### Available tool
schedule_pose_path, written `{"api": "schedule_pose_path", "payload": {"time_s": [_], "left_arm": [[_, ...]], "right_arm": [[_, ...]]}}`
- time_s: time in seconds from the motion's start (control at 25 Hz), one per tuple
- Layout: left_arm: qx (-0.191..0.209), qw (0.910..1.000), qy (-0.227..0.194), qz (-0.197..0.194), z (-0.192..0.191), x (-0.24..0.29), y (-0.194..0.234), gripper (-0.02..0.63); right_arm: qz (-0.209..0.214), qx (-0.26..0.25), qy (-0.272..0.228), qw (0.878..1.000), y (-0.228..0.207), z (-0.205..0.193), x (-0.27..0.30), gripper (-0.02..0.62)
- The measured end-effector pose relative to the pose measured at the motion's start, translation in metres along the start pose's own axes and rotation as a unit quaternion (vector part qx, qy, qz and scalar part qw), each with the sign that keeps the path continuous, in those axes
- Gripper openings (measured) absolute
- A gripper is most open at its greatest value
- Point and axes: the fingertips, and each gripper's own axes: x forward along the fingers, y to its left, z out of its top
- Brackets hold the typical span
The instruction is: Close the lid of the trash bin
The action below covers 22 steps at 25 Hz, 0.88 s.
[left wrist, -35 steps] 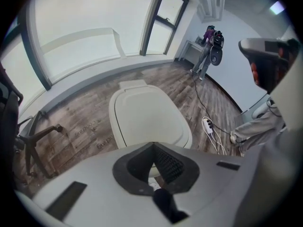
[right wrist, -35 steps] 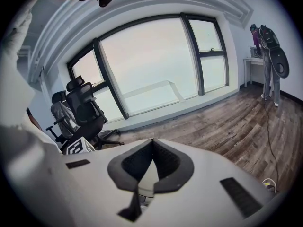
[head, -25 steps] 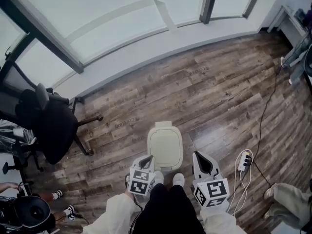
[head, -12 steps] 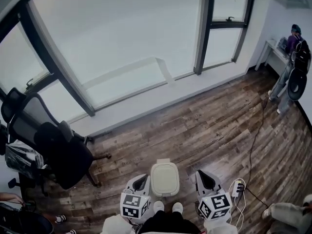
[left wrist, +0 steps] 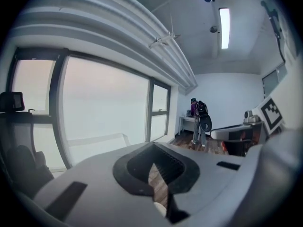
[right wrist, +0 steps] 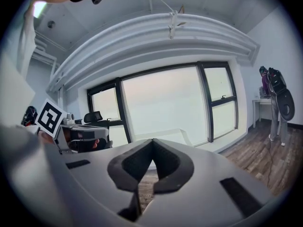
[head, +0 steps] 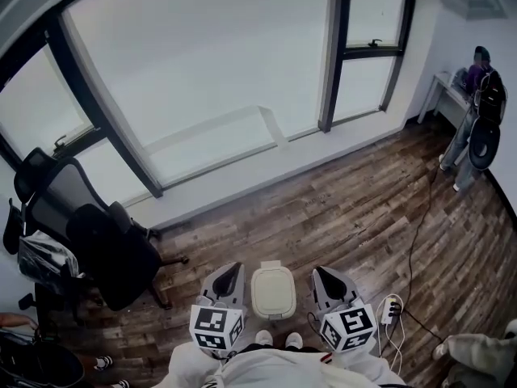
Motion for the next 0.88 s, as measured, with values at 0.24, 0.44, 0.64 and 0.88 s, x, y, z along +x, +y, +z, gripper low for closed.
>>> {"api": "schedule_pose_path", "payload": {"time_s": [0.24,0.44,0.64,0.88], "left_arm": [[0.003,1.0000,-0.003,0.004,0.002,-0.005,-0.003,0.005],[-0.008,0.9999,-0.002,0.013,-0.001,-0.003,0.002,0.005],[-0.006,0.9999,-0.002,0.013,-0.003,-0.006,0.009,0.005],[-0.005,0.9998,-0.002,0.021,-0.004,-0.008,0.019,0.005]], "right_arm": [[-0.001,-0.004,-0.013,1.000,0.001,0.013,-0.003,0.023],[0.000,0.002,-0.009,1.000,-0.001,0.008,0.002,0.023],[-0.002,0.000,-0.008,1.000,0.005,0.005,0.007,0.023],[0.002,-0.004,-0.003,1.000,0.011,0.006,0.017,0.023]]}}
